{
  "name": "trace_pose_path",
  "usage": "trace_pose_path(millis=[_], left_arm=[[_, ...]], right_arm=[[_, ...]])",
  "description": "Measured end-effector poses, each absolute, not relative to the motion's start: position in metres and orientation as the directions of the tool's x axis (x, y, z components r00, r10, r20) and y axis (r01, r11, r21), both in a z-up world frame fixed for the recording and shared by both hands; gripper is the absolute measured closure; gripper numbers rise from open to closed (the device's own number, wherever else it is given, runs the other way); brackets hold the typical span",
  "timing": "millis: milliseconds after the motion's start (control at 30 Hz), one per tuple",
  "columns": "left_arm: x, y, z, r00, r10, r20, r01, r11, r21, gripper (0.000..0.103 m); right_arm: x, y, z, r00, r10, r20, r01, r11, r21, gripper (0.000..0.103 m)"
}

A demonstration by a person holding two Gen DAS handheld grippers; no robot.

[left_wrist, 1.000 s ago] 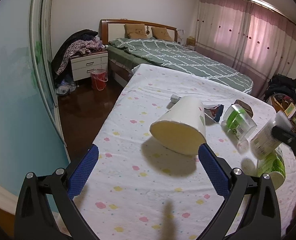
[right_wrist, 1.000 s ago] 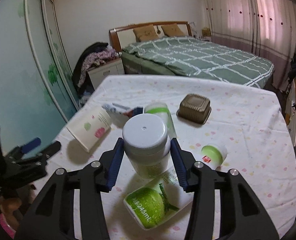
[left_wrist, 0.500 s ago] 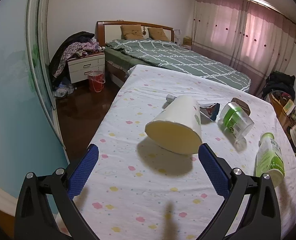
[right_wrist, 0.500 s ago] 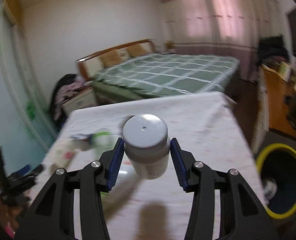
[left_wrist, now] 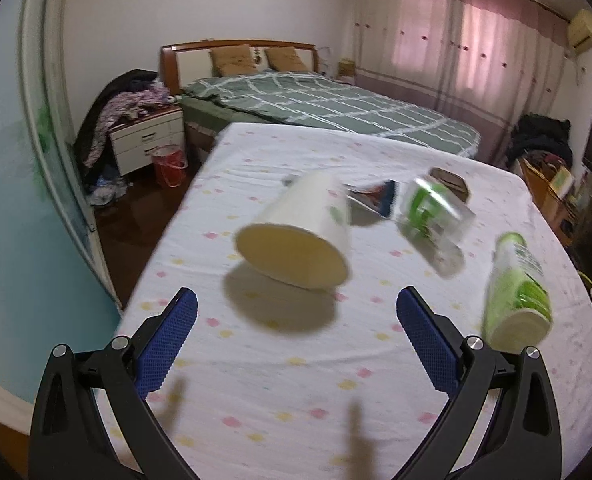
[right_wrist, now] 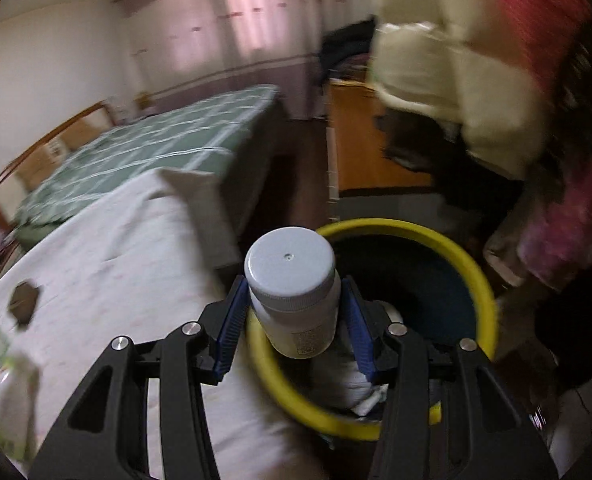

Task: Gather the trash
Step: 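Carry the pill bottle over the yellow bin and open the right gripper, then grasp the green-labelled coconut water bottle with the left gripper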

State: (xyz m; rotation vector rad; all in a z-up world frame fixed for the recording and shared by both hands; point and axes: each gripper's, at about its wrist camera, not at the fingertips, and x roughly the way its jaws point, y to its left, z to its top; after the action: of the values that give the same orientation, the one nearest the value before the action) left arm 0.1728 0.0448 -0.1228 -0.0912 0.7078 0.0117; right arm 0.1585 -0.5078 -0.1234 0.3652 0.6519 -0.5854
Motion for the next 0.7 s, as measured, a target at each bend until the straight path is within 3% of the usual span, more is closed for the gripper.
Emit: trace_pose_path(millis=[167, 233, 700], left_arm=[[0.173, 0.013, -0.118, 0.746, -0.112, -0.657, 0.054, 0.993, -0.107, 0.005], [0.172, 0.000, -0.116, 0.744, -0.134, -0.654, 0.089, 0.991, -0.102, 0.005], [0.182, -0.083, -0.123, 0.642, -0.303, -0.705, 0.308, 0.943, -0.125, 0.005]], right_arm=[[0.155, -0.532, -0.131, 0.588, -0.447, -0.674, 0.694, 0.707, 0.136, 0.055], [0.151, -0.535, -0.130, 0.580, -0.478, -0.660, 0.715, 0.687, 0.132, 0.044], [0.152, -0.519, -0.121, 0.610, -0.500, -0.615, 0.683, 0.725, 0.088, 0.033]])
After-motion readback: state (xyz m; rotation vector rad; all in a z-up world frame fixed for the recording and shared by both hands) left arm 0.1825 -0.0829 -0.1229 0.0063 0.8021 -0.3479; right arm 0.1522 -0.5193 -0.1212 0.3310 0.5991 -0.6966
